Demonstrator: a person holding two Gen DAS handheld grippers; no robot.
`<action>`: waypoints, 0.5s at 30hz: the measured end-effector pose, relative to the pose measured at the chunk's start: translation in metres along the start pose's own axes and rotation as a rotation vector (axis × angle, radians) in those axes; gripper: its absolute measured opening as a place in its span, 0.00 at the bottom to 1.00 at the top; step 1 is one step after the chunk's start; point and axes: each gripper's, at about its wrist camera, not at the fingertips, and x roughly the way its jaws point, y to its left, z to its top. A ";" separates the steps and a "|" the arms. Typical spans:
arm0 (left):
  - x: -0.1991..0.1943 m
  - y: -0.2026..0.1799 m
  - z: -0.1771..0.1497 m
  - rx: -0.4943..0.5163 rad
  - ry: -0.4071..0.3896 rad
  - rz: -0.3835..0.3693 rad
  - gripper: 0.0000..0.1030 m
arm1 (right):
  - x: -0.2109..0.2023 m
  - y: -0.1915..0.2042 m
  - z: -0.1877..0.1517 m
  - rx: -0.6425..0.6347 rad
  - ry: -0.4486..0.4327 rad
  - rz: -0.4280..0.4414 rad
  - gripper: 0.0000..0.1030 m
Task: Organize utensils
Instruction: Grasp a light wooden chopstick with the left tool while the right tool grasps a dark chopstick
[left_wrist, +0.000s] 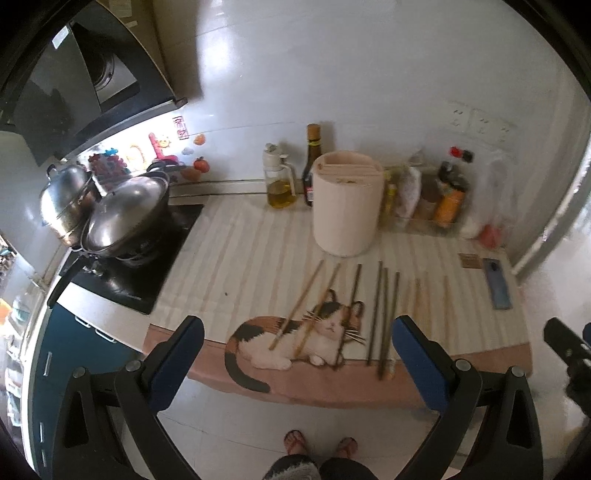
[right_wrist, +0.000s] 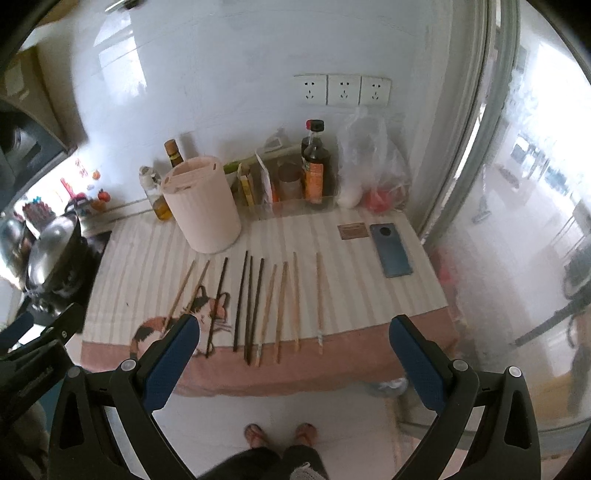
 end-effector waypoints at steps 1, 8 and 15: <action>0.010 -0.001 -0.002 -0.001 0.008 0.017 1.00 | 0.011 -0.003 0.002 0.007 0.002 0.017 1.00; 0.075 -0.001 -0.015 0.009 0.067 0.102 1.00 | 0.103 -0.014 -0.003 0.011 0.133 0.054 1.00; 0.159 0.008 -0.016 0.053 0.170 0.125 1.00 | 0.188 -0.005 -0.010 0.018 0.261 0.091 0.63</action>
